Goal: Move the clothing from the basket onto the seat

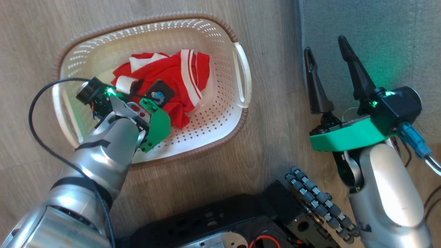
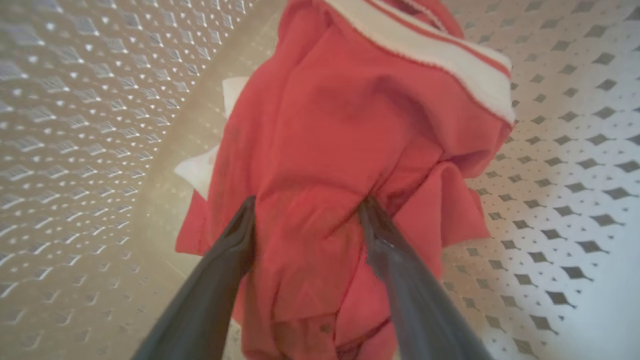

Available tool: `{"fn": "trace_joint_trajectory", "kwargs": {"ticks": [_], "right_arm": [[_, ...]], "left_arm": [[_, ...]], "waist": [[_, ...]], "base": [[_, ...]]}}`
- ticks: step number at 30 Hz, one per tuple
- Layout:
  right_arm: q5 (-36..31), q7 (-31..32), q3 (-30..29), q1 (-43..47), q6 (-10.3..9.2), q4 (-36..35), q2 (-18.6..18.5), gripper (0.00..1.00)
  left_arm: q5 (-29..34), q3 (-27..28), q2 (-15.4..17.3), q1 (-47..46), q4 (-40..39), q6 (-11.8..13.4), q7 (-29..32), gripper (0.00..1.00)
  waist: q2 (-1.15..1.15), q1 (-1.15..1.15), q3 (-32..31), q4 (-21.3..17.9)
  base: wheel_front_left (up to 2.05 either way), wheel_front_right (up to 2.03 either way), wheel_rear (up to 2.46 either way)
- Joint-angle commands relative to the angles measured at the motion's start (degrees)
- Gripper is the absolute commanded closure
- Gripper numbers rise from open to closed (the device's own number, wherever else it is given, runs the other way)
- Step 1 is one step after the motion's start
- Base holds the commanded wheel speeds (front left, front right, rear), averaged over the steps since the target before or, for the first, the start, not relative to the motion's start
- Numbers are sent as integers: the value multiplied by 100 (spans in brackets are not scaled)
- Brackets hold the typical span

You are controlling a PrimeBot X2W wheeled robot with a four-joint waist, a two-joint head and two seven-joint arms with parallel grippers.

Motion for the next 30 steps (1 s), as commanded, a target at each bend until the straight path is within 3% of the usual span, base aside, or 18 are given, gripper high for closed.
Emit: {"fn": "trace_joint_trajectory", "kwargs": {"ticks": [1,6,7,8,9,19,30], "right_arm": [[50,-37,137,142,0,-171,25,0],[99,-37,168,156,0,-187,25,0],[106,-37,171,157,0,-187,25,0],[110,-37,174,155,0,-183,25,0],[113,-37,176,150,0,-177,25,0],[128,-37,195,46,0,-49,26,0],[-63,-37,179,82,0,353,26,0]], "left_arm": [[-65,33,45,65,-4,18,74,0],[-167,-73,45,23,23,-45,474,0],[-200,-85,45,19,26,-68,531,51],[-228,-100,45,14,27,-82,554,84],[-254,-114,45,11,28,-88,561,100],[-497,-257,45,197,16,-167,424,100],[-1229,-479,45,1014,-442,-103,15,100]], "waist": [[0,-1,53,-60],[0,-1,90,-98],[0,-1,94,-100],[0,-1,98,-102],[0,-1,98,-102],[0,-1,-219,-9],[0,-1,-1544,383]], "base": [[0,0,0],[0,0,0],[0,0,0],[0,0,0],[0,0,0],[0,0,0],[0,0,0]]}}
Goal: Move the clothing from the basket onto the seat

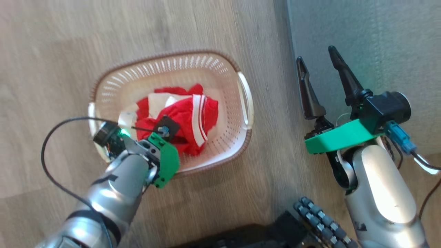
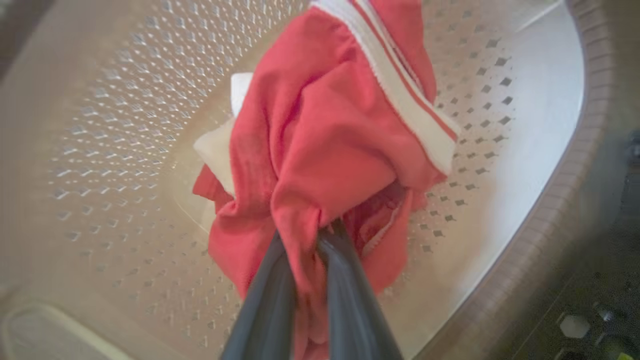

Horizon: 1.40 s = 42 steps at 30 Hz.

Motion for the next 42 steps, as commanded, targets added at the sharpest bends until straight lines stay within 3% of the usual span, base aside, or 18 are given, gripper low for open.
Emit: {"fn": "trace_joint_trajectory", "kwargs": {"ticks": [1,14,18,25,35,42], "right_arm": [[-49,-37,81,176,-1,-96,26,0],[-121,-37,-122,515,-1,307,-2,0],[-98,-37,-120,680,-1,391,-25,0],[-56,-37,-91,914,-1,486,-36,0],[7,-37,-24,1228,-1,558,-43,0],[55,-37,10,1464,-1,556,-35,0]], "left_arm": [[-115,45,44,179,-146,61,-115,100],[-1342,138,43,918,-1127,500,-656,100],[-1216,660,99,1279,-2014,764,-659,100],[-766,1580,285,1881,-3402,917,-660,100],[-184,2584,299,2531,-5013,873,-660,100],[-103,3303,163,2987,-6312,705,-661,100]], "waist": [[0,0,-512,220],[0,0,-2071,850],[0,0,-2556,1034],[0,0,-3093,1203],[0,0,-3717,1285],[0,0,-4021,1285]], "base": [[0,0,0],[0,0,0],[0,0,0],[0,0,0],[0,0,0],[0,0,0]]}}
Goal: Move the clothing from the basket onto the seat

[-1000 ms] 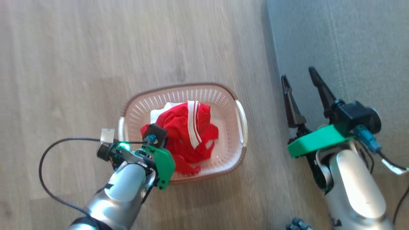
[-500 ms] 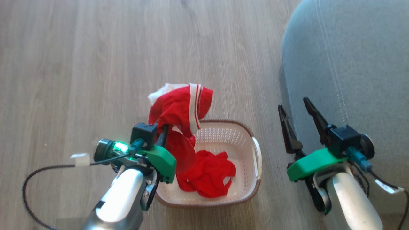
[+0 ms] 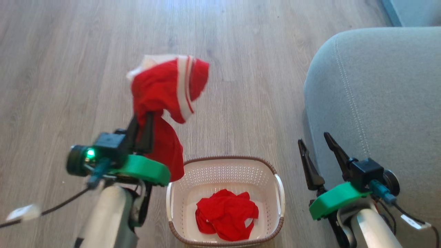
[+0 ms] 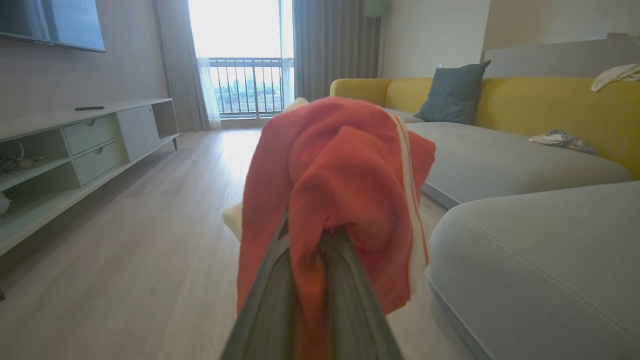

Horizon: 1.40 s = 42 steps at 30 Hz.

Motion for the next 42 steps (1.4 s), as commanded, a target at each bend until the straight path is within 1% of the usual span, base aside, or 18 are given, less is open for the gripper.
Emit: {"fn": "trace_joint_trajectory", "kwargs": {"ticks": [1,5,9,12,16,22,30,35,42], "right_arm": [[37,-37,154,-65,0,-178,-7,0],[53,-37,167,17,0,-203,-5,0],[58,-37,205,51,0,-211,-1,0],[85,-37,239,48,0,-258,3,0],[111,-37,283,64,0,-337,7,0],[166,-37,419,75,0,-453,-2,0],[201,-37,462,53,0,-462,-6,0],[209,-37,502,29,0,-456,-1,0],[225,-37,556,13,0,-461,-9,0]], "left_arm": [[-60,368,2,-168,-433,-54,-72,100],[-188,774,-66,-163,-1217,-129,-72,100],[-409,1009,-84,-248,-1866,-102,-72,100],[-510,976,-86,-340,-2185,-67,-72,100],[-554,765,-87,-461,-2406,-66,-72,100],[-619,251,-88,-476,-2360,-120,-72,100],[-742,-536,-88,-407,-1814,-430,-72,100],[-809,-710,-88,-420,-1617,-505,-72,100],[-819,-659,-88,-450,-1521,-516,-72,100]], "waist": [[0,1,-65,-6],[0,1,-127,-14],[0,1,-156,-46],[0,1,-156,-71],[0,1,-154,-74],[0,1,-135,-96],[0,1,-68,-83],[0,1,-45,-79],[0,1,-63,-88]], "base": [[0,0,0],[0,0,0],[0,0,0],[0,0,0],[0,0,0],[0,0,0],[0,0,0],[0,0,0],[0,0,0]]}}
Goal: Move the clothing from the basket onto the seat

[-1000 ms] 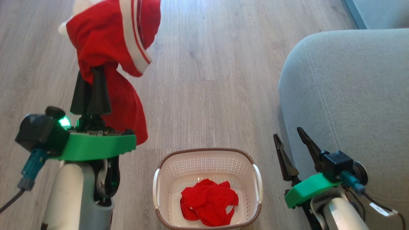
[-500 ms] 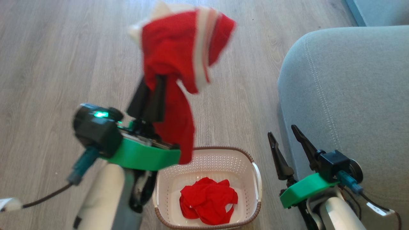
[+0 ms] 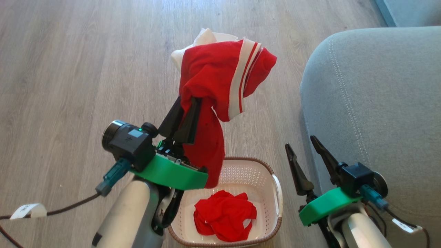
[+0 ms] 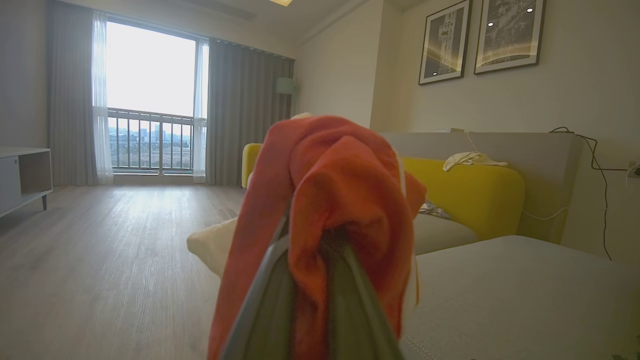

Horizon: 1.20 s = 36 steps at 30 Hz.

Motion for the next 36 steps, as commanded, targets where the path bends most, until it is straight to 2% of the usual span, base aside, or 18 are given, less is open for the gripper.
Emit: {"fn": "trace_joint_trajectory", "kwargs": {"ticks": [1,7,15,19,24,31,36], "right_arm": [[36,-37,178,-141,0,-203,-16,0],[113,-37,521,-131,0,-419,-127,0],[328,-37,1709,-237,0,-1063,-651,0],[348,-37,2048,-405,0,-1192,-754,0],[282,-37,2357,-752,0,-1015,-709,0],[104,-37,2327,-1178,0,-499,-375,0],[84,-37,2485,-1359,0,-277,-288,0]], "left_arm": [[-38,238,37,-266,-167,-16,-30,100],[-17,226,37,-244,-146,3,-30,100],[54,236,37,-247,-10,-4,-30,100],[62,171,37,-291,73,-2,-30,100],[38,5,37,-422,118,-3,-30,100],[-4,-319,37,-520,212,3,-30,100],[-68,-416,37,-559,242,52,-30,100]], "waist": [[0,0,-17,-2],[0,0,-47,1],[0,0,-23,-18],[0,0,52,7],[0,0,158,72],[0,0,204,189],[0,0,219,242]], "base": [[0,0,0],[0,0,0],[0,0,0],[0,0,0],[0,0,0],[0,0,0],[0,0,0]]}}
